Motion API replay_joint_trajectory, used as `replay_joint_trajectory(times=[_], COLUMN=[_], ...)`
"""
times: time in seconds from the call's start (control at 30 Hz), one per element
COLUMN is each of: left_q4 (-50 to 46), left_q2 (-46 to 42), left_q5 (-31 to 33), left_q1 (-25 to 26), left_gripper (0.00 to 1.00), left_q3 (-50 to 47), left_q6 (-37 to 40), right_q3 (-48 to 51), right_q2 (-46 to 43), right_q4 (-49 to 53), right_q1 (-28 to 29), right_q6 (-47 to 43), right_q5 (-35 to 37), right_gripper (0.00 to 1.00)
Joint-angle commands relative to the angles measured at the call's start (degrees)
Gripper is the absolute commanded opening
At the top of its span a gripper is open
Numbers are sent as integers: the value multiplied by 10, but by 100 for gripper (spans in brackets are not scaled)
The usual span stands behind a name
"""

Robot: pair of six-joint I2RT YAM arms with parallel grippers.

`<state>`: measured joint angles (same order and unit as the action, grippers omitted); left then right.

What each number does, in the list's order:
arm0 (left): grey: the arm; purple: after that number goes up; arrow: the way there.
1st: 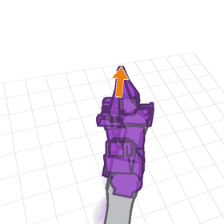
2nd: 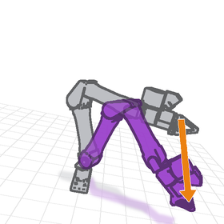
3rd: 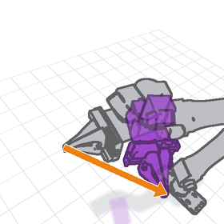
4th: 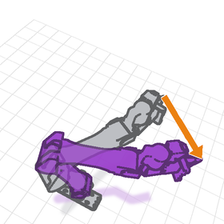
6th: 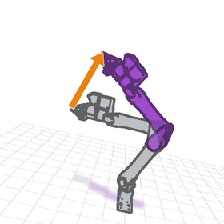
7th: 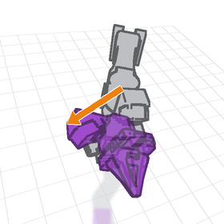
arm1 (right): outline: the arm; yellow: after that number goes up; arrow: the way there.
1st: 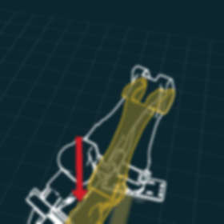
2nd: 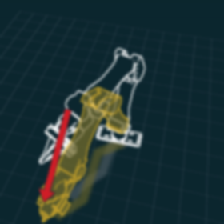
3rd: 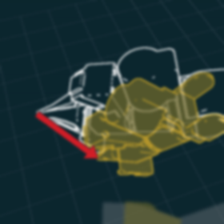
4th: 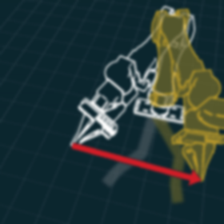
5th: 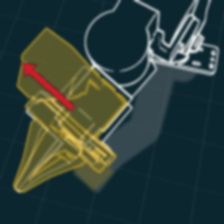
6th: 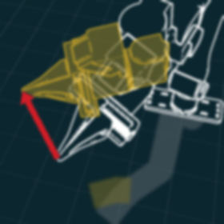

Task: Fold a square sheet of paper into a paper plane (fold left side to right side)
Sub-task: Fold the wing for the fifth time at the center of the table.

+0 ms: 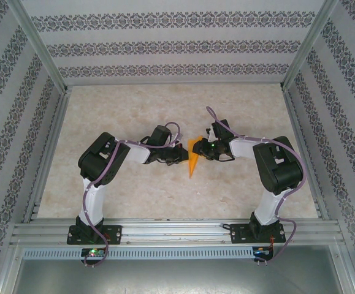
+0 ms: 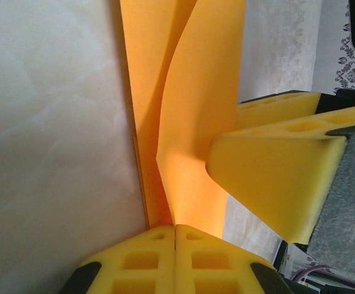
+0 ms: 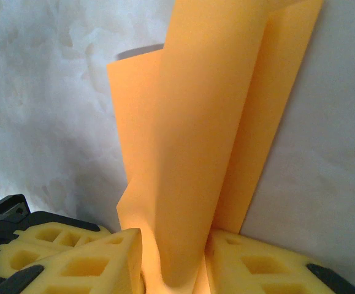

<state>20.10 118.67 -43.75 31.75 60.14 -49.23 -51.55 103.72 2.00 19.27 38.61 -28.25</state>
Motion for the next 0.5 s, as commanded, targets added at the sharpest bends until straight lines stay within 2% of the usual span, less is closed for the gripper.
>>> replay_joint_trajectory(times=[0.0, 0.47], left_q4=[-21, -34], left_q2=[3, -20], left_q5=[31, 29], left_q1=[-19, -19], left_gripper=[4, 4], left_q3=[-8, -13], left_q6=[30, 51], right_q3=[12, 11], right_q2=[34, 38], right_q4=[56, 55], right_q1=[9, 10], right_q6=[-12, -13], right_q5=[27, 22], right_gripper=[36, 36])
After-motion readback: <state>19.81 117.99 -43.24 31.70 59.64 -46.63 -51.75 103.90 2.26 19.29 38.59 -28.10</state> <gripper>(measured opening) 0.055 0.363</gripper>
